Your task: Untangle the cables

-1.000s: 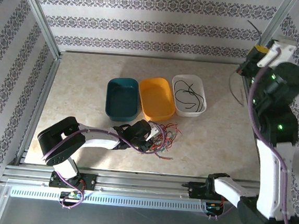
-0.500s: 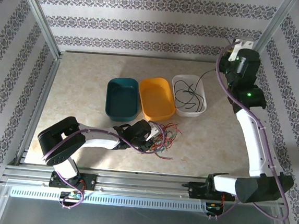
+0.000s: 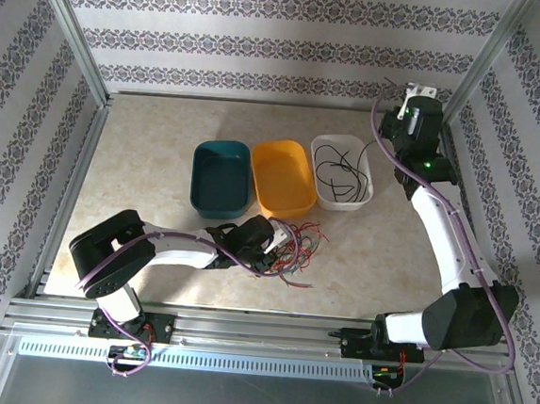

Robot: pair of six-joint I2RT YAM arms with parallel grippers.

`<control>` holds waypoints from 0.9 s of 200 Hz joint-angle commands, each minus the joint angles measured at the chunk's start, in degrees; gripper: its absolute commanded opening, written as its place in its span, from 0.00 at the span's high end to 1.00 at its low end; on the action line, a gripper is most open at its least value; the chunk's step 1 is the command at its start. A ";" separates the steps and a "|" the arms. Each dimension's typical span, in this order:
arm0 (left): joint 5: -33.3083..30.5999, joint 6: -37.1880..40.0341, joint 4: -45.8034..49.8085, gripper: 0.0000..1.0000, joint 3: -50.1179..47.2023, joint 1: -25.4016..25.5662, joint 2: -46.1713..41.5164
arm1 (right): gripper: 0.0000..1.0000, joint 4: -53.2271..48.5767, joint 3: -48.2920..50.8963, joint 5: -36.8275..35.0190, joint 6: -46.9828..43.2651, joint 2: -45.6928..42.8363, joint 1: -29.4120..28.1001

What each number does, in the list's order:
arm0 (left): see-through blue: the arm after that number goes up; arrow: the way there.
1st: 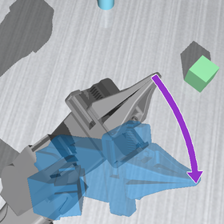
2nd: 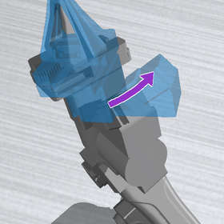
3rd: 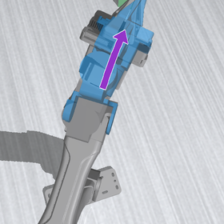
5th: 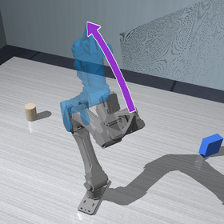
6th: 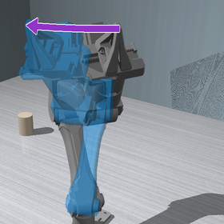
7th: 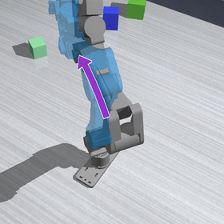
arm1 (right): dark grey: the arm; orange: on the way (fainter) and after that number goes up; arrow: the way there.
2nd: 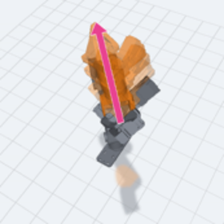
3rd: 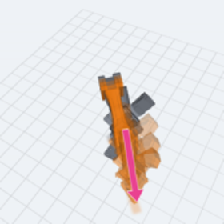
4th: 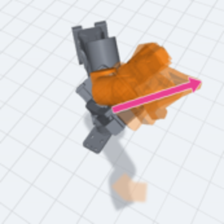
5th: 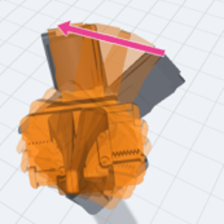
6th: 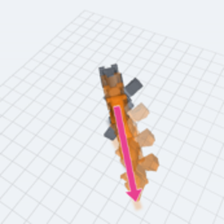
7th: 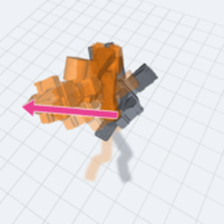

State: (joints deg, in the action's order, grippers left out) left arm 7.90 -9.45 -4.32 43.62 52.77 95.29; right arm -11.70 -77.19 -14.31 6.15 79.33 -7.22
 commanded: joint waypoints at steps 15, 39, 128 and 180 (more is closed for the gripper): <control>-0.87 -0.65 5.07 1.00 0.07 -0.30 2.58 | 1.00 0.12 -1.03 1.82 2.81 4.46 -0.82; -0.76 -0.48 5.06 1.00 0.15 -0.30 2.62 | 1.00 -2.13 -0.95 -1.92 1.94 8.22 -3.05; -0.96 -0.96 4.61 1.00 -0.11 -0.30 2.98 | 1.00 -10.36 -8.48 -21.92 -3.26 20.97 -9.82; -0.87 -1.17 4.44 1.00 -0.09 -0.30 3.06 | 1.00 -22.29 -18.90 -33.42 -1.14 31.20 -14.76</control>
State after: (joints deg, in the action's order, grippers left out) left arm 7.90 -9.87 -4.25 44.07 52.77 95.79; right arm -24.82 -91.46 -40.07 2.85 106.02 -20.12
